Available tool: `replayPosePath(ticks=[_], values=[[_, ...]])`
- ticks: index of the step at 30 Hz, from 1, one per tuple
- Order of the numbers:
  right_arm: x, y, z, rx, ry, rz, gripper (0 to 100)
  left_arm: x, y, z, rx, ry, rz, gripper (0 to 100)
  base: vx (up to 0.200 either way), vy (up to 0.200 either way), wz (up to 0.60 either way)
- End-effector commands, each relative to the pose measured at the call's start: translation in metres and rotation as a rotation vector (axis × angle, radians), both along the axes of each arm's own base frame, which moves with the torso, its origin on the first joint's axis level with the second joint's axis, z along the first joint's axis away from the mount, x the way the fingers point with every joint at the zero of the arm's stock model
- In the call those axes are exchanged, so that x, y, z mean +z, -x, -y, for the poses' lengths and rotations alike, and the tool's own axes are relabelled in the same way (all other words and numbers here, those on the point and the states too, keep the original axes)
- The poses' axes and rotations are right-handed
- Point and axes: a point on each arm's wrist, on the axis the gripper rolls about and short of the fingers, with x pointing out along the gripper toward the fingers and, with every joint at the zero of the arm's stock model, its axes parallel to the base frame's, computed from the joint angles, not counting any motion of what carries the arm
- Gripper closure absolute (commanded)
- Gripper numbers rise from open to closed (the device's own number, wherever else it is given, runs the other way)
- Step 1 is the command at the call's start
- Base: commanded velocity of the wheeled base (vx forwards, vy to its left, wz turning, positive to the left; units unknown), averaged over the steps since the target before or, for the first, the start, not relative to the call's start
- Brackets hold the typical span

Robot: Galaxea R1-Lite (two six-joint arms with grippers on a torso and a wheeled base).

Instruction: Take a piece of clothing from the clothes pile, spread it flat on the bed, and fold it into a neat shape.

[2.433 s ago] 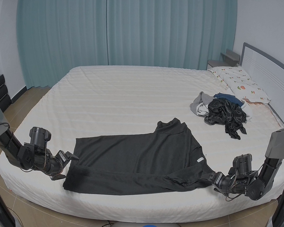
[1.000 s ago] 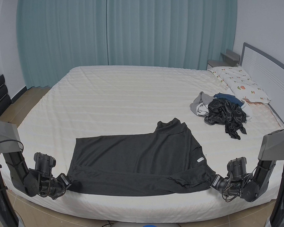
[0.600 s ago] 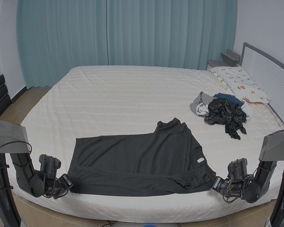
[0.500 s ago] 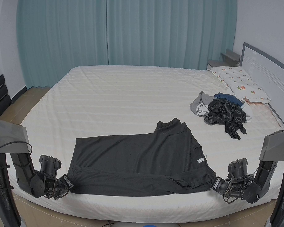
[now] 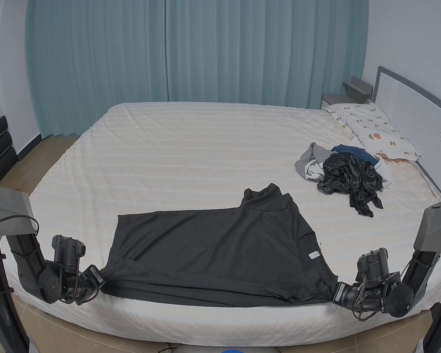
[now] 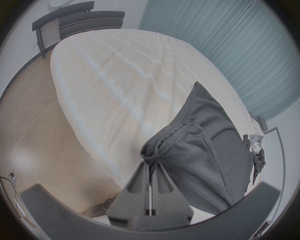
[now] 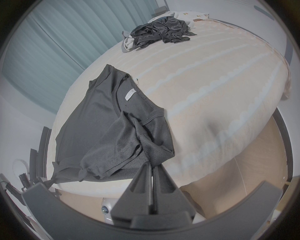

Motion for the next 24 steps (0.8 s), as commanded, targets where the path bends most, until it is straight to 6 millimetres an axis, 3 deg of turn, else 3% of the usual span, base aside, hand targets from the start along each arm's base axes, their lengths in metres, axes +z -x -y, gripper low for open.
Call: replayPosePath(ticks=[1, 6, 7, 8, 16, 24], values=[[-0.001, 0.004, -0.003, 0.019, 0.005, -0.01, 100, 0.001, 0.004, -0.001, -0.014, -0.013, -0.008, 100, 0.0, 0.0, 0.0], [-0.005, 0.005, -0.002, 0.021, 0.013, -0.025, 100, -0.002, 0.005, 0.0, -0.019, -0.011, -0.022, 100, 0.0, 0.0, 0.0], [-0.005, 0.005, -0.002, 0.021, 0.013, -0.027, 0, -0.003, 0.007, 0.0, -0.022, -0.008, -0.027, 100, 0.0, 0.0, 0.0], [-0.005, 0.004, -0.003, 0.022, 0.012, -0.027, 0, -0.003, 0.008, 0.001, -0.027, -0.006, -0.03, 0, 0.0, 0.0, 0.0], [0.002, 0.004, -0.003, 0.021, 0.006, 0.006, 0, -0.003, 0.008, 0.001, -0.025, 0.003, -0.03, 0, 0.0, 0.0, 0.0], [0.041, 0.001, 0.019, -0.039, -0.02, 0.141, 0, 0.017, 0.006, -0.015, 0.018, 0.03, 0.056, 0, 0.0, 0.0, 0.0]])
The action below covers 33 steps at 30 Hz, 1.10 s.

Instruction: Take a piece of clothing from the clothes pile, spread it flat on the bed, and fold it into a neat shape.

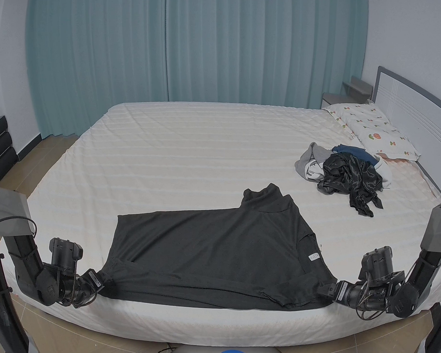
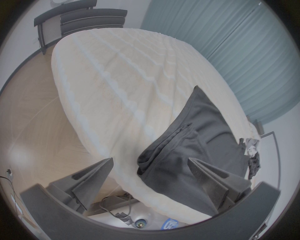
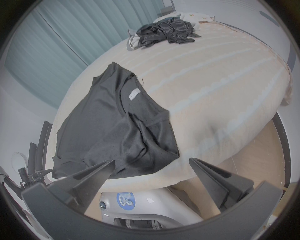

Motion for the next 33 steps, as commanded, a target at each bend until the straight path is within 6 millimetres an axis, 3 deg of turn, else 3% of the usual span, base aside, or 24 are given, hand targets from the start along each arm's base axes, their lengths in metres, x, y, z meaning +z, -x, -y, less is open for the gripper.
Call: replayPosePath(ticks=[1, 4, 10, 13, 18, 25, 33], values=[[0.027, -0.003, 0.014, -0.032, -0.036, 0.103, 0, 0.022, -0.003, -0.014, 0.029, 0.044, 0.101, 0, 0.0, 0.0, 0.0], [0.026, -0.004, 0.011, 0.044, -0.115, 0.096, 0, 0.038, -0.009, -0.022, 0.0, 0.118, 0.181, 0, 0.0, 0.0, 0.0], [0.02, -0.018, 0.007, 0.136, -0.208, 0.103, 0, 0.038, -0.034, -0.024, -0.026, 0.146, 0.202, 0, 0.0, 0.0, 0.0], [0.01, -0.044, 0.003, 0.186, -0.204, 0.119, 0, 0.039, -0.065, -0.021, -0.065, 0.166, 0.197, 0, 0.0, 0.0, 0.0], [-0.006, -0.063, 0.005, 0.253, -0.146, 0.125, 0, 0.038, -0.1, -0.011, -0.118, 0.198, 0.159, 0, 0.0, 0.0, 0.0], [-0.019, -0.075, 0.017, 0.332, -0.225, 0.156, 0, 0.022, -0.108, 0.003, -0.194, 0.173, 0.111, 0, 0.0, 0.0, 0.0], [-0.033, -0.065, 0.017, 0.356, -0.229, 0.219, 0, 0.013, -0.107, 0.008, -0.219, 0.156, 0.088, 0, 0.0, 0.0, 0.0]])
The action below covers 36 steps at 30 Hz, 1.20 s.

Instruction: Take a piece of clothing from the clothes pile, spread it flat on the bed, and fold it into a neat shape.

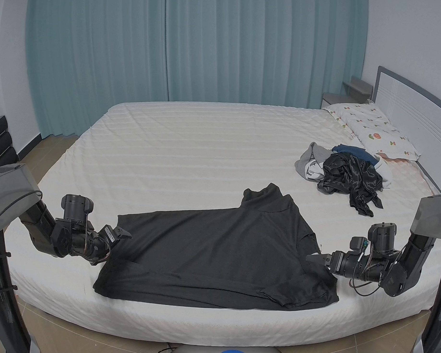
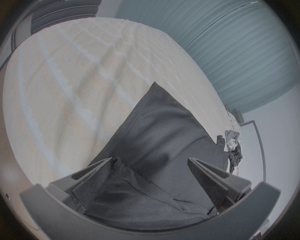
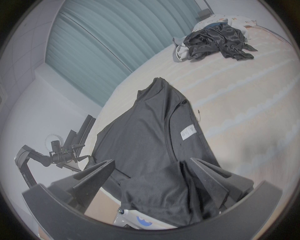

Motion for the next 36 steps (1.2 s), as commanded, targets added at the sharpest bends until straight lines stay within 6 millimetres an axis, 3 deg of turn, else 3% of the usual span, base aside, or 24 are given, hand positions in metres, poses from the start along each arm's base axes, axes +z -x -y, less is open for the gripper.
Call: replayPosePath(ticks=[1, 9, 24, 25, 36], values=[[-0.023, 0.009, 0.002, 0.004, 0.006, -0.059, 0, -0.014, 0.0, 0.004, -0.012, -0.011, -0.036, 0, 0.0, 0.0, 0.0], [-0.022, 0.005, 0.0, 0.015, -0.003, -0.016, 0, -0.018, 0.002, 0.0, 0.003, -0.008, -0.053, 0, 0.0, 0.0, 0.0], [-0.044, -0.004, -0.003, 0.03, 0.001, -0.046, 0, -0.021, 0.002, 0.0, 0.007, -0.004, -0.063, 0, 0.0, 0.0, 0.0], [-0.047, -0.004, -0.005, 0.033, 0.002, -0.052, 100, -0.021, 0.002, 0.0, 0.008, -0.005, -0.063, 0, 0.0, 0.0, 0.0], [-0.051, -0.007, 0.0, 0.019, 0.001, -0.057, 100, -0.022, 0.002, 0.0, 0.008, -0.007, -0.063, 0, 0.0, 0.0, 0.0]])
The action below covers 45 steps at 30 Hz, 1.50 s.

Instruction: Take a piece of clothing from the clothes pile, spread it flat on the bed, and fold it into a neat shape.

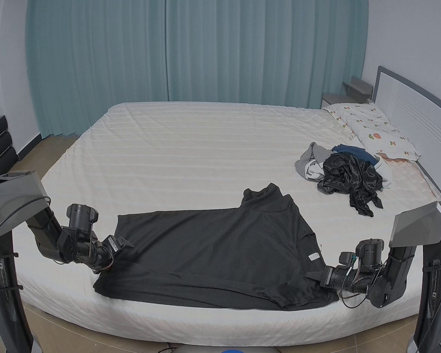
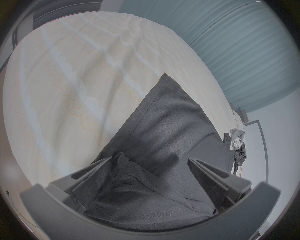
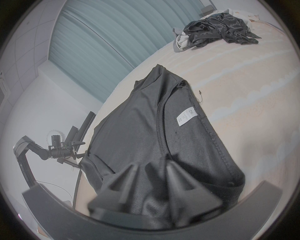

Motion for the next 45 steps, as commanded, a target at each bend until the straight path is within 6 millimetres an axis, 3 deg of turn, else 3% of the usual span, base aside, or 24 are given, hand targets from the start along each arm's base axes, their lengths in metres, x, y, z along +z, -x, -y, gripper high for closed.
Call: replayPosePath(ticks=[1, 12, 23, 45], values=[[-0.001, -0.001, 0.004, -0.013, -0.003, -0.001, 100, -0.001, 0.0, 0.0, 0.0, 0.0, -0.004, 0, 0.0, 0.0, 0.0], [0.016, -0.009, 0.017, -0.088, -0.089, 0.074, 100, -0.001, 0.0, 0.0, 0.004, -0.001, -0.003, 0, 0.0, 0.0, 0.0], [0.019, -0.015, 0.019, -0.113, -0.102, 0.097, 100, -0.001, 0.0, 0.0, 0.011, -0.003, -0.007, 0, 0.0, 0.0, 0.0], [0.006, -0.025, 0.02, -0.158, -0.079, 0.119, 100, 0.001, -0.013, -0.007, 0.129, 0.008, 0.017, 0, 0.0, 0.0, 0.0]])
